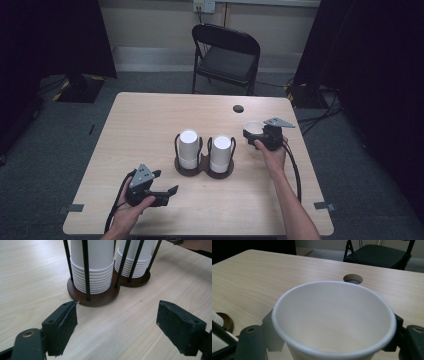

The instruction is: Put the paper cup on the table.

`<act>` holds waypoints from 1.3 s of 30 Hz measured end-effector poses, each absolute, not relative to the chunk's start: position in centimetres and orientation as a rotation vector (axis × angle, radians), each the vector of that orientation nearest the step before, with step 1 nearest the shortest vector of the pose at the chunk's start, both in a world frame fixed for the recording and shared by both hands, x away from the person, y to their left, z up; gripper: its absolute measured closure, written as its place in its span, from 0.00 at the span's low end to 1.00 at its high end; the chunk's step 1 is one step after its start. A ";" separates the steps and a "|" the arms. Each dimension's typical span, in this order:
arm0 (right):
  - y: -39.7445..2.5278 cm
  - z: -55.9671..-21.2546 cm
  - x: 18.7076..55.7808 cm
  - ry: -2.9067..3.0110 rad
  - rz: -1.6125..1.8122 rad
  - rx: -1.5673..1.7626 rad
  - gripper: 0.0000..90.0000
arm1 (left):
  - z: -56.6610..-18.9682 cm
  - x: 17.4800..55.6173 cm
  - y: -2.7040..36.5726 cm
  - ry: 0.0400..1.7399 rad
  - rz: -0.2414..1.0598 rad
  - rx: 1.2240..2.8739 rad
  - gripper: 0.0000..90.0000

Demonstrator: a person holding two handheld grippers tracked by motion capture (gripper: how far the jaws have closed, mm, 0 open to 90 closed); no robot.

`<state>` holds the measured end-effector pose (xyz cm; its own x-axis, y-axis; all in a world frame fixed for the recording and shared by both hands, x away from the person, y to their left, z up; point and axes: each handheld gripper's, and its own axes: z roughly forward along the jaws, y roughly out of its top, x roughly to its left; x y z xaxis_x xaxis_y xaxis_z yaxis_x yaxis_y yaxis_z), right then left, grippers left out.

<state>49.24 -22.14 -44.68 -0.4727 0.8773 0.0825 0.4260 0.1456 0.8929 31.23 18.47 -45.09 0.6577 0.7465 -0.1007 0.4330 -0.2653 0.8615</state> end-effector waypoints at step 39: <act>-21.9 -46.8 47.8 2.058 1.171 1.241 0.26 | -45.3 31.6 18.8 0.983 0.430 1.889 0.21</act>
<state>47.76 -21.91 -46.77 -0.4844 0.8740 0.0375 0.4786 0.2289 0.8477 31.56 18.82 -45.28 0.6179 0.7794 -0.1035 0.4529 -0.2452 0.8572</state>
